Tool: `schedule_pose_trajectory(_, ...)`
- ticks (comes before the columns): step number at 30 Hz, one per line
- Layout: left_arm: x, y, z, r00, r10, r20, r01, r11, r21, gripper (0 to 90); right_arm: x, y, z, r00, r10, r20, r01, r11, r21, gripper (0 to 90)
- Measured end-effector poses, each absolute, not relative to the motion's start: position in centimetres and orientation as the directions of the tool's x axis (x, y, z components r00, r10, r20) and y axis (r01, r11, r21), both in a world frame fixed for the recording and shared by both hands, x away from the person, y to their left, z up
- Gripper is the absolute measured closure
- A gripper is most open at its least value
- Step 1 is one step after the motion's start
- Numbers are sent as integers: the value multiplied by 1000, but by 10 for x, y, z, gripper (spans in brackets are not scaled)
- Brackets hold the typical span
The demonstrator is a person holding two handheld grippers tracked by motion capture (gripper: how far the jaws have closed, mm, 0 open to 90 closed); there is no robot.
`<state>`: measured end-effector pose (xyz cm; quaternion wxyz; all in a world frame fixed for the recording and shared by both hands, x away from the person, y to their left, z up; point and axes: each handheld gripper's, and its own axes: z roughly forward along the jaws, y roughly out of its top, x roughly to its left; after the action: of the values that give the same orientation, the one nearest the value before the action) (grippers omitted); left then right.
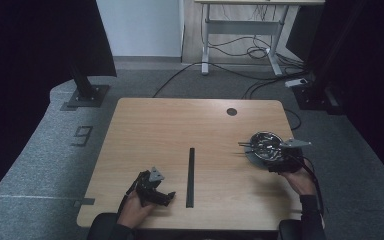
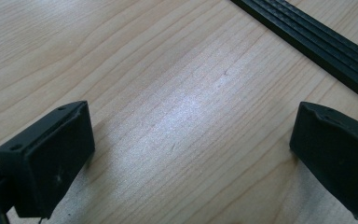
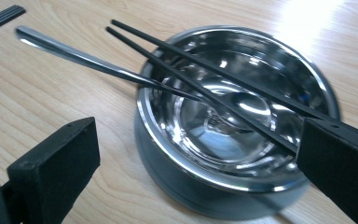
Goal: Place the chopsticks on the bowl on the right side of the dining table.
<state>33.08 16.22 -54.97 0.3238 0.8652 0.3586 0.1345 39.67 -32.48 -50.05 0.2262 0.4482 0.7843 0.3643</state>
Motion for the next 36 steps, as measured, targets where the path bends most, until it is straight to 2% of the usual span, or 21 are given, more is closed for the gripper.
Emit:
schedule_pose_trajectory(22, 331, 162, -550, 707, 707, 1, 533, -534, 656, 0, 413, -301, -521, -553, 831, -53, 541, 407, 736, 0)
schedule_pose_trajectory(36, 331, 162, -550, 707, 707, 1, 533, -534, 656, 0, 420, -298, -523, -564, 824, -52, 535, 413, 737, 0)
